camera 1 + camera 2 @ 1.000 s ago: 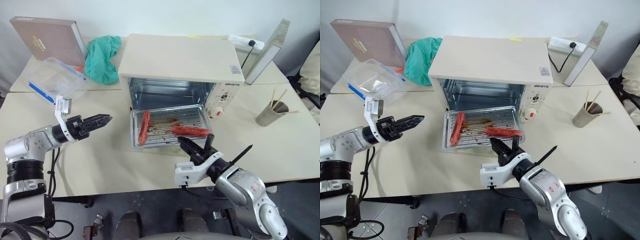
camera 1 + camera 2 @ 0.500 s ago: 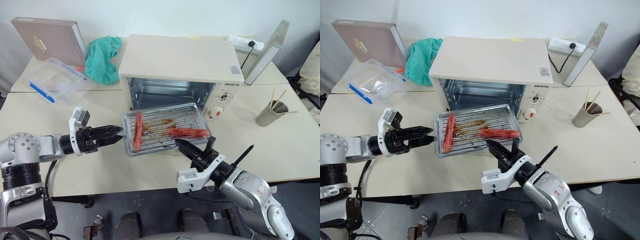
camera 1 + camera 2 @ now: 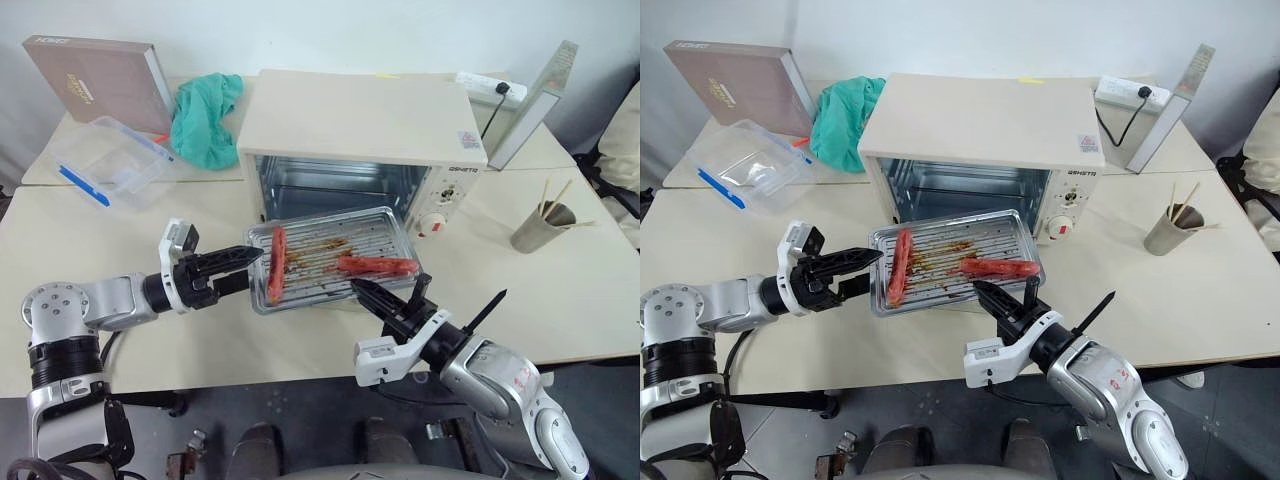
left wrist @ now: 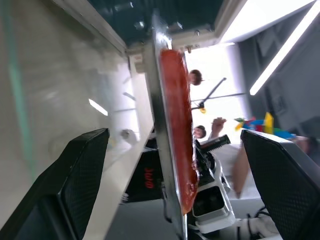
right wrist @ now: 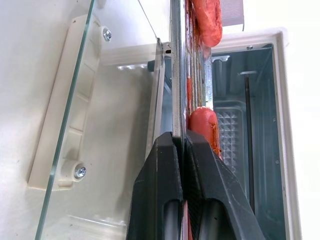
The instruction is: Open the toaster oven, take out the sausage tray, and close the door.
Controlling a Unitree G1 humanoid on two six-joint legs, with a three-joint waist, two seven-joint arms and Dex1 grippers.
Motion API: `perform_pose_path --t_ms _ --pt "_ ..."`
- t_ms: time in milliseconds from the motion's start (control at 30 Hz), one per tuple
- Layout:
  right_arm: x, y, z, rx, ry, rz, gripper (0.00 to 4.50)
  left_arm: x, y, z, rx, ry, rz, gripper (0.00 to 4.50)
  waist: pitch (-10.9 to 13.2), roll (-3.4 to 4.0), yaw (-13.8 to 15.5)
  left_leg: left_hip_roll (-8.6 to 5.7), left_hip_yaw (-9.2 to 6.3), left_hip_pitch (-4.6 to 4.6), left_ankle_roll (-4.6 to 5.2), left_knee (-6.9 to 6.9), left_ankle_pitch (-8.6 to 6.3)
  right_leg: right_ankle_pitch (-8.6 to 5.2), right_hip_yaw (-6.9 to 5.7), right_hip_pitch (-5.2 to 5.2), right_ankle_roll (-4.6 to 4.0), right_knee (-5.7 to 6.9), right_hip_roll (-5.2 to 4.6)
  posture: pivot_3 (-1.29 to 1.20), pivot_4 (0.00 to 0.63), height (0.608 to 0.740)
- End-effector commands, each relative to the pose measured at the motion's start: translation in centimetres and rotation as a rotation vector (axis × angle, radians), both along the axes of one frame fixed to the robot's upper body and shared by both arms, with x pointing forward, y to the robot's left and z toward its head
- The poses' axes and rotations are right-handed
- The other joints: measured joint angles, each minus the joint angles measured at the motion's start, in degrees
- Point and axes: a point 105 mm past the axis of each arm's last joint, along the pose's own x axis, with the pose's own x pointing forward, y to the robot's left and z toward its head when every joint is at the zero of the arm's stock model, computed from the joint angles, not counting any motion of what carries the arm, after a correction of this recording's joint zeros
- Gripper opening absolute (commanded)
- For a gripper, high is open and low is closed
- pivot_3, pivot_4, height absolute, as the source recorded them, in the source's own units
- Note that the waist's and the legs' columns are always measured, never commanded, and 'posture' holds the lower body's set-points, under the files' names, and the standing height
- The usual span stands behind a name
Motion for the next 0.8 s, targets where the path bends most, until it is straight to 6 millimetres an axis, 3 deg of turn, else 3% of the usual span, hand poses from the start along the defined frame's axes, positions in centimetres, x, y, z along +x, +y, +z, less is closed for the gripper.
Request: perform_pose_path --t_ms 33,467,800 --pt "-0.3 0.1 1.3 0.035 -0.049 0.018 0.0 -0.2 -0.3 1.0 -0.036 -0.044 0.019 3.93 0.0 0.0 0.01 0.0 -0.01 0.0 0.0 0.0 0.0 0.0 0.0 0.0 0.0 0.0 0.0 0.0 0.15 0.74" --pt "-0.3 -0.1 1.5 0.038 -0.048 0.008 0.0 -0.3 -1.1 0.4 -0.058 0.01 0.078 0.06 -0.01 -0.01 0.33 -0.09 0.01 0.31 0.0 -0.07 0.0 0.0 0.02 0.32 0.0 -0.11 -0.07 0.0 0.15 0.74" --pt "-0.8 0.4 1.4 0.048 -0.007 0.047 0.0 -0.7 -1.0 -0.4 -0.019 0.043 0.058 0.02 -0.01 -0.01 0.29 -0.1 0.05 0.49 0.0 -0.16 0.0 -0.01 0.03 0.46 -0.01 -0.18 -0.07 0.0 0.15 0.74"
